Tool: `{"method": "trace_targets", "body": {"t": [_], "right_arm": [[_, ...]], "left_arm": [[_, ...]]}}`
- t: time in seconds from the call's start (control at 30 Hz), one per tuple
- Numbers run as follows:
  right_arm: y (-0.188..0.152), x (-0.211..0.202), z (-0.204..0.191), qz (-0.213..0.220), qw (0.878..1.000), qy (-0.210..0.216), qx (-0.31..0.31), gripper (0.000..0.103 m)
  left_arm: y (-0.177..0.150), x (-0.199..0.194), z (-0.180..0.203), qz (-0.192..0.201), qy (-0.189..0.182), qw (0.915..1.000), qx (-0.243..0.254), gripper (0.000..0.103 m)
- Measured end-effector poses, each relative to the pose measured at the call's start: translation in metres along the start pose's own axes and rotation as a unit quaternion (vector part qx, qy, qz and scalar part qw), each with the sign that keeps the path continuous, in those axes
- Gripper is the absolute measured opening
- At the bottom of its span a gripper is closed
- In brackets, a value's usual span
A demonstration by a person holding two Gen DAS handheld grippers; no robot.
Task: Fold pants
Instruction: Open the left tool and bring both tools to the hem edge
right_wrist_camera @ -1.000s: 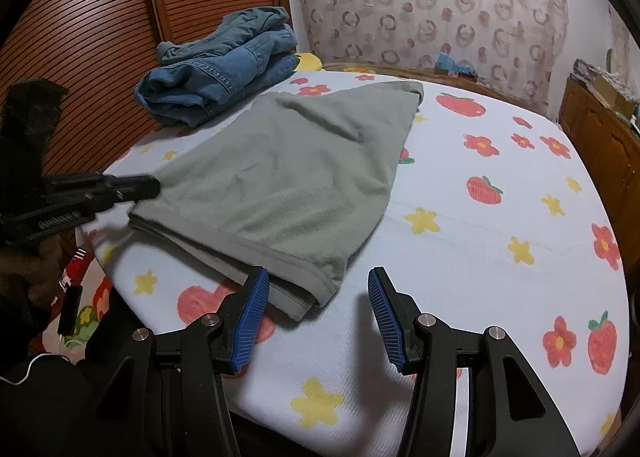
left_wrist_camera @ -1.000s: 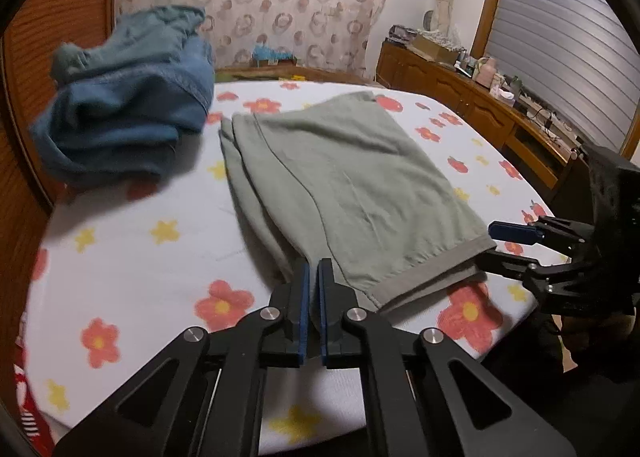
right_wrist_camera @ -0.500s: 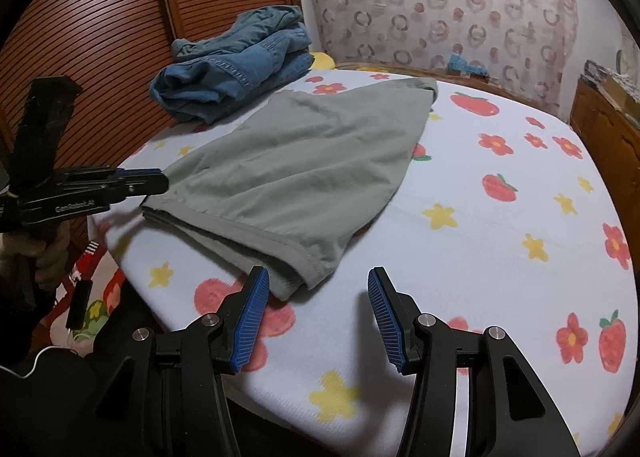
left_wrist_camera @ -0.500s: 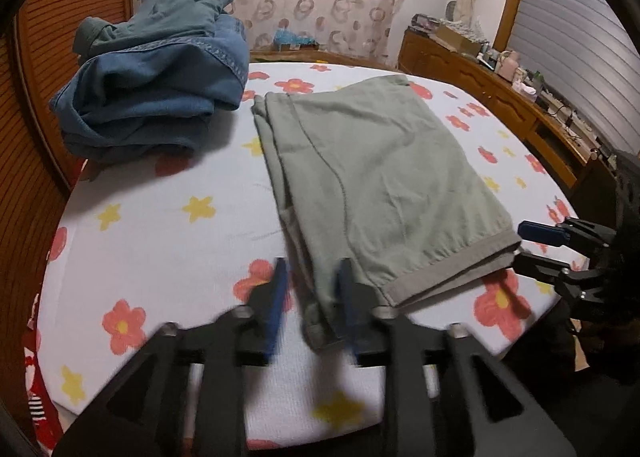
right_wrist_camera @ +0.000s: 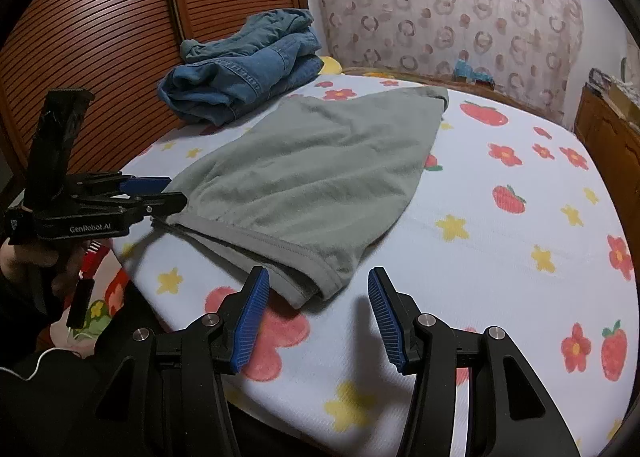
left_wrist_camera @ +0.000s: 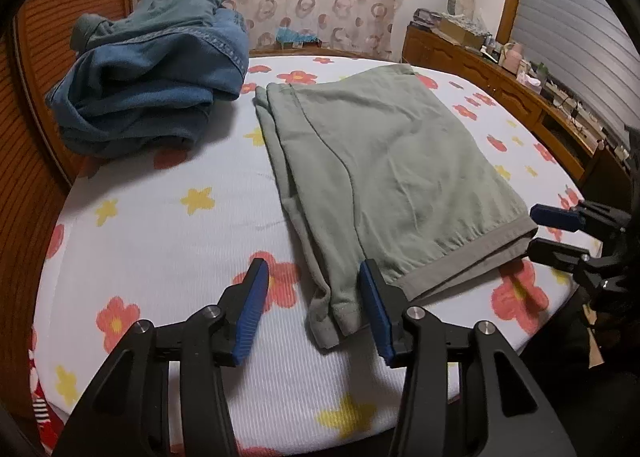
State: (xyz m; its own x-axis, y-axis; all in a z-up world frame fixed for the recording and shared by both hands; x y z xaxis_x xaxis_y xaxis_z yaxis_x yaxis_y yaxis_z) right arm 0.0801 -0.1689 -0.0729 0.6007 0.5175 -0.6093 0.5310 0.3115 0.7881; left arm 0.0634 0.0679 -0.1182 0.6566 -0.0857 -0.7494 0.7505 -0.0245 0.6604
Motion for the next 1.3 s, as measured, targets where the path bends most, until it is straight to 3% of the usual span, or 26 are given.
{"method": "trace_targets", "body": {"t": [0.2,0.33,0.37,0.4,0.47,0.73,1.13,1.3], "right_arm": [[-0.001,0.002,0.001,-0.002,1.0,-0.002,0.007,0.054],[0.0,0.0,0.002,0.003,1.0,-0.005,0.011,0.054],[0.0,0.0,0.002,0.003,1.0,-0.005,0.011,0.054],[-0.001,0.0,0.002,0.003,1.0,-0.006,0.011,0.054],[-0.001,0.001,0.001,0.002,1.0,-0.005,0.011,0.054],[-0.001,-0.001,0.003,0.005,1.0,-0.007,0.013,0.054],[0.0,0.007,0.002,-0.006,1.0,-0.002,0.004,0.054],[0.001,0.012,0.004,-0.012,1.0,0.0,0.005,0.054]], "left_arm": [[-0.001,0.001,0.001,0.01,0.006,0.9999,0.006,0.059],[0.0,0.001,0.0,0.01,0.006,0.9999,0.006,0.059],[-0.001,0.002,0.0,0.01,0.004,0.9999,0.005,0.062],[0.0,0.002,0.0,0.009,0.001,0.9999,0.005,0.071],[-0.001,0.004,0.0,0.006,0.009,0.9999,0.003,0.077],[0.001,0.004,-0.001,-0.001,0.008,1.0,-0.001,0.077],[-0.004,-0.007,-0.009,-0.007,-0.022,0.9995,-0.02,0.076],[-0.005,-0.012,-0.007,-0.002,-0.033,0.9993,-0.018,0.068]]}}
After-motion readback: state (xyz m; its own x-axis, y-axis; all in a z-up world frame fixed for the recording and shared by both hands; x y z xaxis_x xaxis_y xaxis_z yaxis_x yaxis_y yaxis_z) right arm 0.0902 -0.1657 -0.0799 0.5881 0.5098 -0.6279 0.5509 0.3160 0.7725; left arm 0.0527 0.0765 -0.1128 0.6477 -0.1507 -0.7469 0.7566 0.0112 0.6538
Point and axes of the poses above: each gripper's, at about its wrist camera, not at the fingertips, and x roughly the way its jaws point, z to its right, y to its top, the point moved 1 cm from there along x, roughly the way its jaws point, and after that the axes turned 3 degrees about y, right-handed, at the moved point
